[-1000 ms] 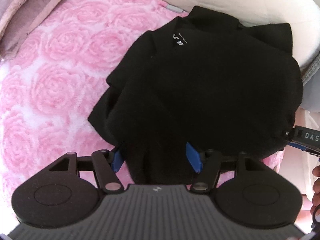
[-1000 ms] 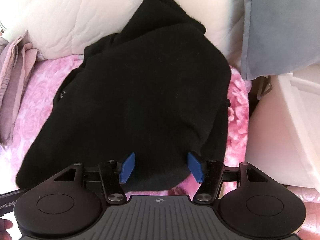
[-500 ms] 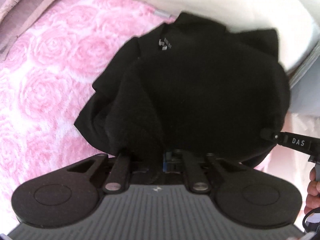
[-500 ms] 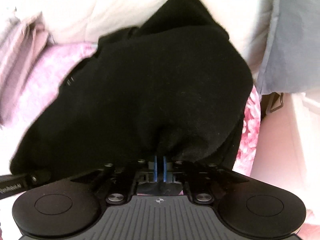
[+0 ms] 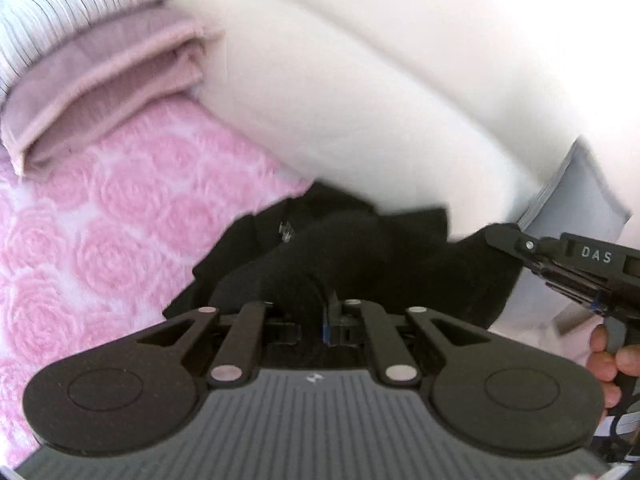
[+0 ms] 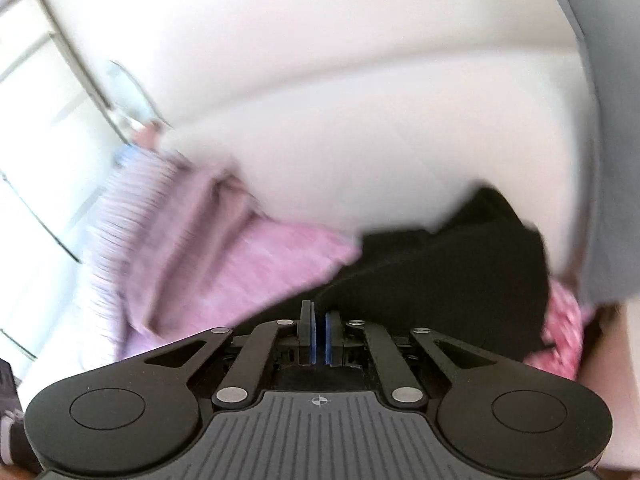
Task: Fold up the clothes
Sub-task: 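Lift the black garment with both grippers and carry it across the bed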
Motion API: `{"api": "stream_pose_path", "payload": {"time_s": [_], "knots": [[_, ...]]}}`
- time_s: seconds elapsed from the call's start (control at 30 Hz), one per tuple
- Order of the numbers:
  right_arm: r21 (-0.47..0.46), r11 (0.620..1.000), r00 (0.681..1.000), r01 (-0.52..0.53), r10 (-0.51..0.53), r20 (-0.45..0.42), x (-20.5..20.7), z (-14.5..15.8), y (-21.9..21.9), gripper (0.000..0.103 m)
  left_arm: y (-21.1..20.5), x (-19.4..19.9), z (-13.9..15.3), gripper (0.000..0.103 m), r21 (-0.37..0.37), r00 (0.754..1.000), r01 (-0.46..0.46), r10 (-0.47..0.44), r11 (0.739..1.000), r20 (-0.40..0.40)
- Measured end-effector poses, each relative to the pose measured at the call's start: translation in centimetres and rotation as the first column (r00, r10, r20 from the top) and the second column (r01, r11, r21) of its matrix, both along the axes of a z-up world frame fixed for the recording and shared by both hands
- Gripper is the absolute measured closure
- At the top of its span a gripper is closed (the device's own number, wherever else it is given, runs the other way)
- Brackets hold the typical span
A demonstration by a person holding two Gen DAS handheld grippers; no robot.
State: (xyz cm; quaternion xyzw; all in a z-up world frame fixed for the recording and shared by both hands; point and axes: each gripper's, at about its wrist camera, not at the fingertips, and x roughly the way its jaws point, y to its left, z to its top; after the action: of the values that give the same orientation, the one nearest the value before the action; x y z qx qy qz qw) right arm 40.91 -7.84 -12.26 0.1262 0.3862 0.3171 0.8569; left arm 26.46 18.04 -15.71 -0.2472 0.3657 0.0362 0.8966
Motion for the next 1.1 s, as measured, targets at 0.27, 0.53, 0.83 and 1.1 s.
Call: {"api": "stream_pose_path", "payload": {"time_s": [0.27, 0.53, 0.83, 1.1], "knots": [[0.193, 0.972, 0.983, -0.131, 0.101, 0.156, -6.3, 9.5, 2.9, 0.101, 1.0, -9.9, 9.9, 0.098, 0.053, 0.969, -0.122, 0.108, 0.991, 0.220], [0.335, 0.880, 0.929, -0.336, 0.251, 0.270, -15.3, 16.7, 7.4, 0.101, 2.8, -25.3, 18.3, 0.098, 0.134, 0.890, -0.340, 0.273, 0.931, 0.365], [0.438, 0.686, 0.813, -0.581, 0.460, 0.358, -27.9, 22.9, 15.2, 0.101, 2.3, -44.9, 27.1, 0.098, 0.271, 0.726, -0.654, 0.485, 0.707, 0.488], [0.074, 0.581, 0.584, -0.810, 0.792, 0.177, -41.9, 21.6, 25.0, 0.066, 1.8, -55.5, 20.2, 0.088, 0.372, 0.576, -0.759, 0.817, 0.534, 0.003]]}}
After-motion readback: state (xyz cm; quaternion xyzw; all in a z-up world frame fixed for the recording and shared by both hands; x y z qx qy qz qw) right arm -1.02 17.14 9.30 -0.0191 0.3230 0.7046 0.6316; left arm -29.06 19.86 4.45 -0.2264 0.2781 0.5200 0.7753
